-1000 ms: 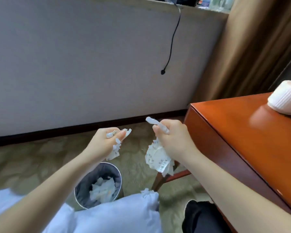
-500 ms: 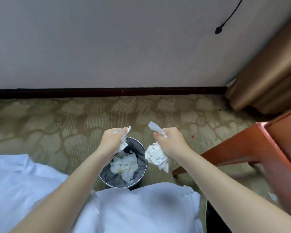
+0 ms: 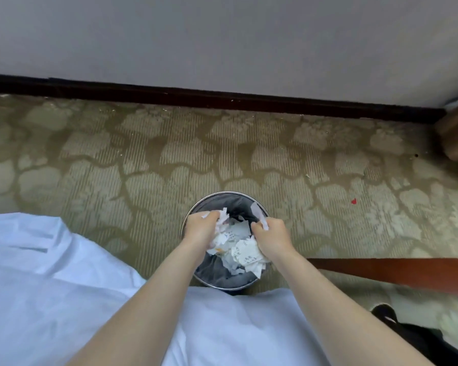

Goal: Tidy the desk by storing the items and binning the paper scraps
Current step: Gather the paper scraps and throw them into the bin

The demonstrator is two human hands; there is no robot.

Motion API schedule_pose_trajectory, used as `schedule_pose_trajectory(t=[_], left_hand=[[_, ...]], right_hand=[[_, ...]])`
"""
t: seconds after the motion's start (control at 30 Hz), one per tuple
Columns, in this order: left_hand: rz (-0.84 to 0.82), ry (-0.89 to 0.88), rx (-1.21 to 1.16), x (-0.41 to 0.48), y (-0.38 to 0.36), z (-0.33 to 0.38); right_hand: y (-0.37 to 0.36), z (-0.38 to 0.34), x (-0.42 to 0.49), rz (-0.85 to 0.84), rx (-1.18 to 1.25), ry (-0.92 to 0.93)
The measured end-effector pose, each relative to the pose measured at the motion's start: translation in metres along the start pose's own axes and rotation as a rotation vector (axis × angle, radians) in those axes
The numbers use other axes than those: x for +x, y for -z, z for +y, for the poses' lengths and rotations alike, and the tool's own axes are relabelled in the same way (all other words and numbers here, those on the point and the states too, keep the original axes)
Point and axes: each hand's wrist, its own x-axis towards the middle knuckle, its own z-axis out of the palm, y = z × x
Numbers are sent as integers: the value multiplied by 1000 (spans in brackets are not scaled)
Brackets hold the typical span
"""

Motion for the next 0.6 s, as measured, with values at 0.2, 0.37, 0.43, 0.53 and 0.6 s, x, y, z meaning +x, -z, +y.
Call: schedule_pose_trajectory(t=[0.2, 0.37, 0.43, 0.53, 0.6], left_hand=[[-5, 108, -9, 13, -11, -6], [-49, 173, -4, 16, -12, -6], [-53, 180, 10, 15, -13, -7], [-57, 115, 58, 12, -16, -6], [-95, -46, 204, 10, -18, -2]], right_hand=[[-25, 2, 22, -53, 63, -64], [-26, 9, 28, -144, 148, -165], [-20, 9, 25, -189, 178, -179], [-5, 7, 18, -247, 122, -146], [7, 7, 12, -232, 63, -76]])
